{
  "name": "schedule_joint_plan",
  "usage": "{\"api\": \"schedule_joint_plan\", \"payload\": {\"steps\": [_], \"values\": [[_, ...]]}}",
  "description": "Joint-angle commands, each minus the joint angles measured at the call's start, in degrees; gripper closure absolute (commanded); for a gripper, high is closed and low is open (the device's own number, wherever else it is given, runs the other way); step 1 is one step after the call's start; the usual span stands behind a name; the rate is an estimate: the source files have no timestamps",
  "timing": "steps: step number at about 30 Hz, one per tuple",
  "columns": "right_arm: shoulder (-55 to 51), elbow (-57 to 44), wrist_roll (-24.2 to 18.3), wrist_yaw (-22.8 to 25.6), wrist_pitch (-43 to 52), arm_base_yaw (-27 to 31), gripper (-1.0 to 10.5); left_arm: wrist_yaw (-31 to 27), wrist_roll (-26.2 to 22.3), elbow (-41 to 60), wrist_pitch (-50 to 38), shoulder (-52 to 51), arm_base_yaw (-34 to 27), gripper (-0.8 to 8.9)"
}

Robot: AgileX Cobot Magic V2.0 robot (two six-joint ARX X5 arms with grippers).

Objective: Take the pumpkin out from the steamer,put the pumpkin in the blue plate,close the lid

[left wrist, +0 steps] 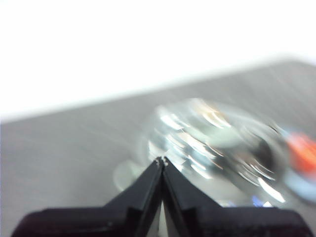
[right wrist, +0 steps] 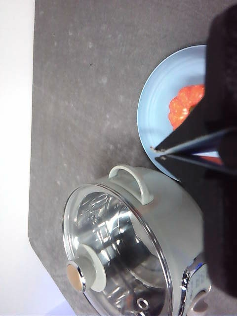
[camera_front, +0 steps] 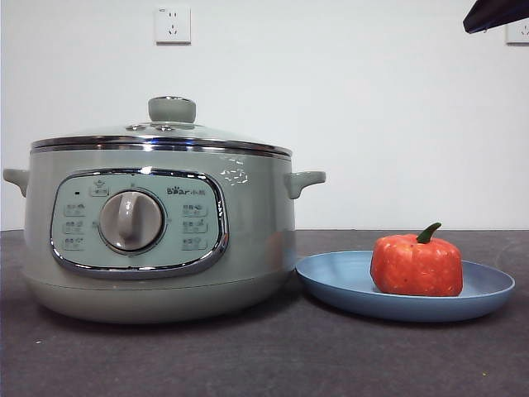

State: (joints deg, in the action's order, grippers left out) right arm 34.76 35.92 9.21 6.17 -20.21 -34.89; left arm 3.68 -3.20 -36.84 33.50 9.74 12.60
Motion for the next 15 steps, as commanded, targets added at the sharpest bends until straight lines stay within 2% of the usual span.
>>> {"api": "schedule_joint_plan", "payload": {"steps": [1,7,15], "values": [[-0.1,-0.4,0.3,0.2,0.2,0.0,9.6,0.2,0.5,6.7,-4.5,-4.2,-6.2,8.16],[0.0,-0.4,0.3,0.2,0.2,0.0,9.6,0.5,0.2,20.1,-14.9,-9.5,-12.3,8.16],[-0.1,-0.4,0.3,0.2,0.2,0.0,9.6,0.3,0.2,32.3,-22.8,-9.6,-13.9,8.16]]}}
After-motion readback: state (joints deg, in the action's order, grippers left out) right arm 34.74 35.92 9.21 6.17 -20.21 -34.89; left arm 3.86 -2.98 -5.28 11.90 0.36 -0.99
